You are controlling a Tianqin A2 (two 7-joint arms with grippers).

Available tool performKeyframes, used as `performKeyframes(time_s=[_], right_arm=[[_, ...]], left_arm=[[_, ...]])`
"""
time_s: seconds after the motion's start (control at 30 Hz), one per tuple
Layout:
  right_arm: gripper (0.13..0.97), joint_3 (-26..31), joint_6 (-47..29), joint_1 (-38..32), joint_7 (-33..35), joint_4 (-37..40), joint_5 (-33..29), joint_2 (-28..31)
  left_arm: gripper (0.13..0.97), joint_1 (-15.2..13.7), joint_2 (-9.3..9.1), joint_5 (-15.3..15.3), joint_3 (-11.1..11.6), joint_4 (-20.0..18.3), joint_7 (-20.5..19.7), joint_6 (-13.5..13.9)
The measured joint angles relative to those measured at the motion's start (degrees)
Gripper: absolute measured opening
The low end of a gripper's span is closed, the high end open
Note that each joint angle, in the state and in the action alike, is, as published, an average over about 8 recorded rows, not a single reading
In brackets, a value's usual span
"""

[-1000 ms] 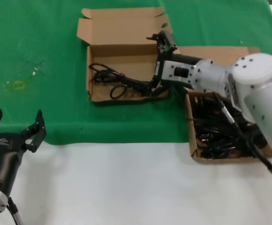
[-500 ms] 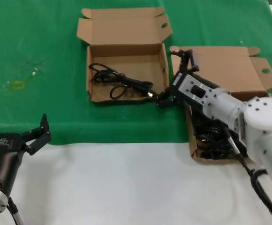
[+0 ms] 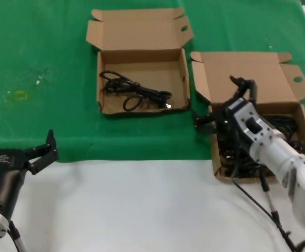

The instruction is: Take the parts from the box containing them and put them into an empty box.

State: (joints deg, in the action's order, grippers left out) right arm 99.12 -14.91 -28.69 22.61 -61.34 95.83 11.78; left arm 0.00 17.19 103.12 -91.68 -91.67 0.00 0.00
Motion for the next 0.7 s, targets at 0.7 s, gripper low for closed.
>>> performKeyframes(time_s=[0.7], right_arm=[[0.966,-6.1,12.2,23.6,-18.6,-24.9,6.0,4.4]], left_arm=[[0.966,0.0,0.0,0.0,0.0,0.0,0.0,0.0]])
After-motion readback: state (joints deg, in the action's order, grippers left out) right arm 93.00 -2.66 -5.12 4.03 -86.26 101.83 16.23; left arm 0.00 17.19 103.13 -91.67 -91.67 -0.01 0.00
